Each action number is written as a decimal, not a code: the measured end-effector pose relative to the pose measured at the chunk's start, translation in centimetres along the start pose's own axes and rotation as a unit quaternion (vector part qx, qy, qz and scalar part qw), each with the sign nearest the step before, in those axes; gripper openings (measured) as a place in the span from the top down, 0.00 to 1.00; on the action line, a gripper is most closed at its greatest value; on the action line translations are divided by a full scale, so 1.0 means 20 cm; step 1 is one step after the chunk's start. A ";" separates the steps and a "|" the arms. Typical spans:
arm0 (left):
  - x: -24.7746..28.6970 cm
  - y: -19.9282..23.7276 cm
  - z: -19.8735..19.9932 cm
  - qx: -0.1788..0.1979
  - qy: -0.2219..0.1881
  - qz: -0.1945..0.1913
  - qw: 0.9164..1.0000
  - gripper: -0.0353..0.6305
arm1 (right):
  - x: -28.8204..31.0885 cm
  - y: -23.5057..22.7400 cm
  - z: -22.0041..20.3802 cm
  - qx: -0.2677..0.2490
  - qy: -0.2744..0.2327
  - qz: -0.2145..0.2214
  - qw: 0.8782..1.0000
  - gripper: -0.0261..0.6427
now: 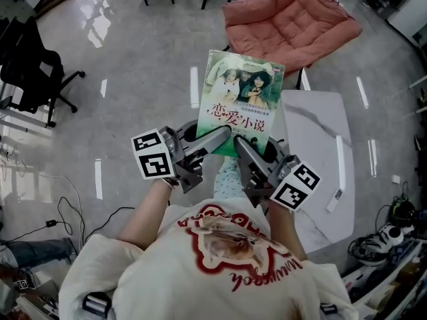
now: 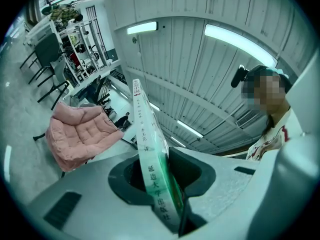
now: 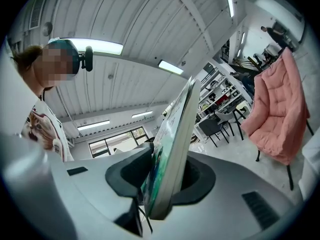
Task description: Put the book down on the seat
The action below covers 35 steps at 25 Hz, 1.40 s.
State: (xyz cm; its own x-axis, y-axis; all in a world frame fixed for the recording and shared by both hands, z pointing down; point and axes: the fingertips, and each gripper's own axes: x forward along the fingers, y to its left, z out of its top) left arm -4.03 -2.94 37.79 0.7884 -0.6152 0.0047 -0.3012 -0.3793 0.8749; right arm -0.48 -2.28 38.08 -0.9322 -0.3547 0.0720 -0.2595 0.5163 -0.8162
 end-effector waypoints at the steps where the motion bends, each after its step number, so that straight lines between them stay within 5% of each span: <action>1: 0.00 0.00 0.00 0.007 0.000 -0.001 1.000 0.82 | 0.00 0.00 0.00 -0.002 -0.002 0.002 1.000 0.79; 18: 0.00 -0.05 0.03 0.036 -0.016 -0.015 0.999 0.82 | 0.01 0.04 0.04 -0.027 -0.010 0.020 0.999 0.79; 24: -0.02 -0.05 0.04 0.064 -0.027 0.013 0.998 0.82 | 0.02 0.03 0.03 -0.030 -0.013 0.055 0.998 0.79; 35: -0.01 -0.02 0.01 0.053 -0.024 0.011 0.998 0.82 | 0.01 0.01 0.01 -0.029 -0.018 0.039 0.999 0.79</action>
State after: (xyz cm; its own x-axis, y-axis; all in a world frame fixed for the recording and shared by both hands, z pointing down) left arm -4.20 -2.86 37.42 0.7550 -0.6557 -0.0026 -0.3747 -0.4346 0.8190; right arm -0.60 -2.44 37.89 -0.9411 -0.3380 -0.0125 -0.2006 0.5877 -0.7838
